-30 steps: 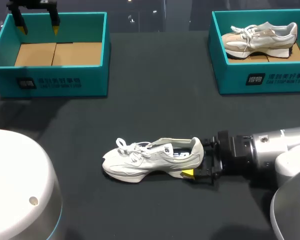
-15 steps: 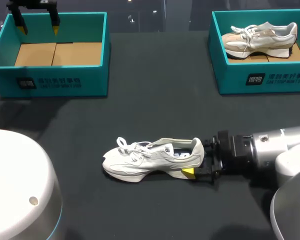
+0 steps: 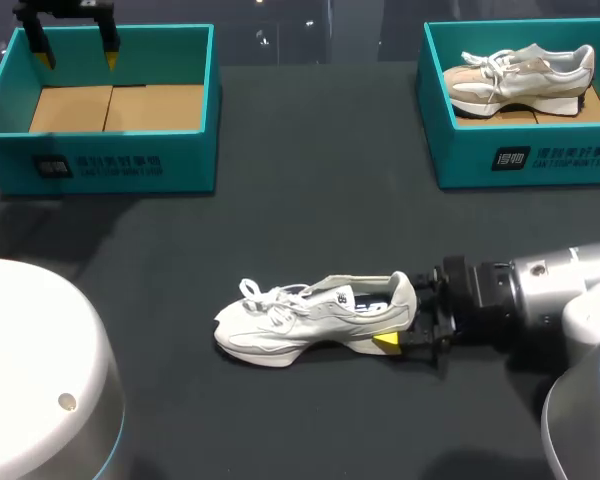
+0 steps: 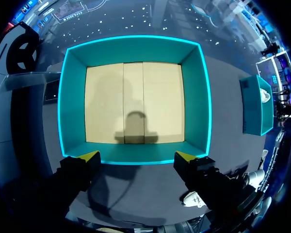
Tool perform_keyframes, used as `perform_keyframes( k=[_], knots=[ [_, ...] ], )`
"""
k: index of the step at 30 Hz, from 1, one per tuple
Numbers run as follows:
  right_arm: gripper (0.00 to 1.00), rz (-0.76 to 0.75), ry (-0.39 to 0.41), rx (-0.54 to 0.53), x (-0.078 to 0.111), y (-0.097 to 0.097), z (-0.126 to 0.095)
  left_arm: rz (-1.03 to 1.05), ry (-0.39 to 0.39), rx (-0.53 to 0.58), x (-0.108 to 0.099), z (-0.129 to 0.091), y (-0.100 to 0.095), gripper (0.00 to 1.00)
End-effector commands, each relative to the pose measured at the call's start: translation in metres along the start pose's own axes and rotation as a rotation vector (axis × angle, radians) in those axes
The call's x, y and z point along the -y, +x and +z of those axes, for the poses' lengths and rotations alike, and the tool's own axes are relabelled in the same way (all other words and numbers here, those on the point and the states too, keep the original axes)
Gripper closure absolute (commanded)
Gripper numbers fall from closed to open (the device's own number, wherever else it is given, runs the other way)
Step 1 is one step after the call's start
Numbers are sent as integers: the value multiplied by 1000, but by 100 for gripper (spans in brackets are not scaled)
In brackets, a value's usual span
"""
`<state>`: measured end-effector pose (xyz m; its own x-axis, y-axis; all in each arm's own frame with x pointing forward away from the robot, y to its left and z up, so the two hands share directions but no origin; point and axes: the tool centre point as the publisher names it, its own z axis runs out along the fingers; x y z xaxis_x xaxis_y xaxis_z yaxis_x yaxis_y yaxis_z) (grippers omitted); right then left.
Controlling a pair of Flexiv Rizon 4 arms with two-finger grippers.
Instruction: Take the shoe out of the shoebox, open the shoe tongue, remove and reinsert the insole, then place the shoe into the shoebox
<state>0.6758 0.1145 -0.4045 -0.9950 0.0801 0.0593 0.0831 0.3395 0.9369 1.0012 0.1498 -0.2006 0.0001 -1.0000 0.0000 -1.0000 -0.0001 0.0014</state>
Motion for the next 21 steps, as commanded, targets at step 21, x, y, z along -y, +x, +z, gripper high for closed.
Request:
perform_keyframes(
  k=[21],
  knots=[
    [100, 4, -4, -21, 1, -3, -2, 0, 0, 0, 0, 0, 0, 0]
  ],
)
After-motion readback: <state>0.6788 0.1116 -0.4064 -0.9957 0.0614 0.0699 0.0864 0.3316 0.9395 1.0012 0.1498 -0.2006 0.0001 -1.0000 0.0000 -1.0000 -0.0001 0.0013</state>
